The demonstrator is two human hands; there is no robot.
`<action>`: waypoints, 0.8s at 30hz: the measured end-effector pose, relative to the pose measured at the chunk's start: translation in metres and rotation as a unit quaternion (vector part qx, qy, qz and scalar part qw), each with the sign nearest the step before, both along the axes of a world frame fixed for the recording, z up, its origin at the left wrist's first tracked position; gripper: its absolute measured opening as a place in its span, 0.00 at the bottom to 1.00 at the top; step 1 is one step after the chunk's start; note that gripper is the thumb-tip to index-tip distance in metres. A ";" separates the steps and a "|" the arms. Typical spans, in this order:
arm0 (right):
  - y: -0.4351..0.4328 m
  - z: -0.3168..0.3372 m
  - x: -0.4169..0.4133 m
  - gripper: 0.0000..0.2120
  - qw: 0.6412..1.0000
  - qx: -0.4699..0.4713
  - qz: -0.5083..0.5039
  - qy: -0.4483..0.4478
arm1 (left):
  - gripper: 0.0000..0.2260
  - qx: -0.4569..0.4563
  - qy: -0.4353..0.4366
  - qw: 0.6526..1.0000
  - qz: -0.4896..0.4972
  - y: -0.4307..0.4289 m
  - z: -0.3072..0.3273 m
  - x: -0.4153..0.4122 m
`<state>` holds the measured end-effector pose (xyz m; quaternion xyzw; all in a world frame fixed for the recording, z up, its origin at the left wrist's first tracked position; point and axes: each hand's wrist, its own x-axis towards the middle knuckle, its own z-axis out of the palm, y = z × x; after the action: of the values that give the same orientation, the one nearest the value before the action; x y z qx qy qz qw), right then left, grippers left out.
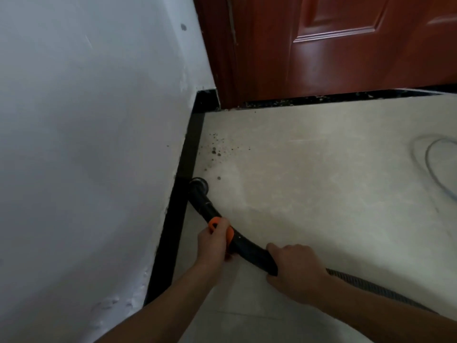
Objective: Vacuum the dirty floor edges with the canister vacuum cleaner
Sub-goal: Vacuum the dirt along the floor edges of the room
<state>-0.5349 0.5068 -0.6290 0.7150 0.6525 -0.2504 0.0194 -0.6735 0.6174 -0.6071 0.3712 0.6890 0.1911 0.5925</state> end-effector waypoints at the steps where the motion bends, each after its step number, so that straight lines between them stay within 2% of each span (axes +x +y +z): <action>1: 0.000 -0.001 -0.003 0.18 1.000 0.001 0.005 0.001 | 0.08 0.010 0.002 1.000 0.006 -0.002 -0.002 -0.003; 5: 0.012 -0.003 0.012 0.16 0.999 0.020 -0.035 -0.021 | 0.06 0.039 -0.023 0.999 0.000 0.019 -0.012 0.027; 8: 0.025 -0.004 0.040 0.15 0.994 0.033 -0.102 -0.035 | 0.07 0.006 -0.058 0.996 -0.066 0.049 -0.010 0.074; 13: 0.028 0.002 0.095 0.14 0.983 0.024 -0.171 -0.061 | 0.22 -0.055 -0.084 0.980 -0.175 0.070 0.001 0.140; 19: 0.011 0.022 0.123 0.17 0.996 -0.026 -0.079 -0.014 | 0.25 -0.140 -0.022 0.965 -0.221 0.051 0.030 0.130; 24: 0.026 0.034 0.134 0.19 0.998 -0.049 0.026 0.030 | 0.22 -0.192 -0.012 0.968 -0.158 0.044 0.046 0.107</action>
<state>-0.4005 0.5324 -0.5954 0.6883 0.6581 -0.3025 0.0414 -0.5669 0.6617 -0.5611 0.3523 0.6384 -0.0366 0.6834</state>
